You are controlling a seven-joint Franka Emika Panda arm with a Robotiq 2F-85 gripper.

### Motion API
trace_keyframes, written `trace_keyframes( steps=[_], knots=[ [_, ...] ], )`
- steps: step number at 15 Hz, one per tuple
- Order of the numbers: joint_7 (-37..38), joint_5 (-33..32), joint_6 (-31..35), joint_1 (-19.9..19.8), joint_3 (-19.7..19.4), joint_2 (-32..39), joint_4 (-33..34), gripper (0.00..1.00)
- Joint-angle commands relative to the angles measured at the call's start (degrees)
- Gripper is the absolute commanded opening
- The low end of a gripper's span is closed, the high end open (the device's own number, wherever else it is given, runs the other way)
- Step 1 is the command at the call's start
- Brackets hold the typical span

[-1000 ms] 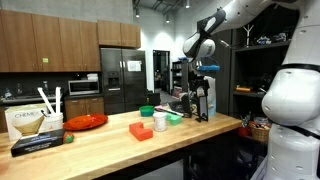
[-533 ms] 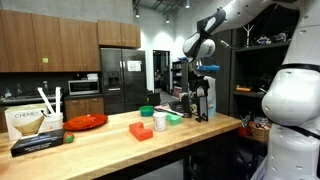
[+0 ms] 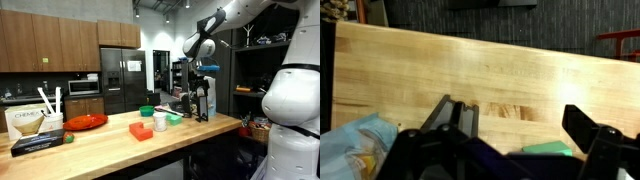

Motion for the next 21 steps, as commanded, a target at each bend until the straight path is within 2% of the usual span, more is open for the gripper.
trace_keyframes(
  steps=[1, 9, 11, 14, 17, 21],
  knots=[
    [-0.08, 0.08, -0.08, -0.40, 0.37, 0.04, 0.08, 1.00],
    [-0.08, 0.08, -0.08, -0.40, 0.37, 0.04, 0.08, 1.00],
    [-0.93, 0.15, 2.41, -0.31, 0.32, -0.23, -0.52, 1.00],
    [-3.74, -0.04, 10.99, -0.17, 0.08, -0.83, -2.54, 1.00],
    [-9.56, 1.38, 19.02, 0.23, -0.51, -0.83, -4.33, 1.00],
    [-18.31, 5.24, 21.70, 0.92, -1.38, -0.94, -4.97, 1.00]
  ],
)
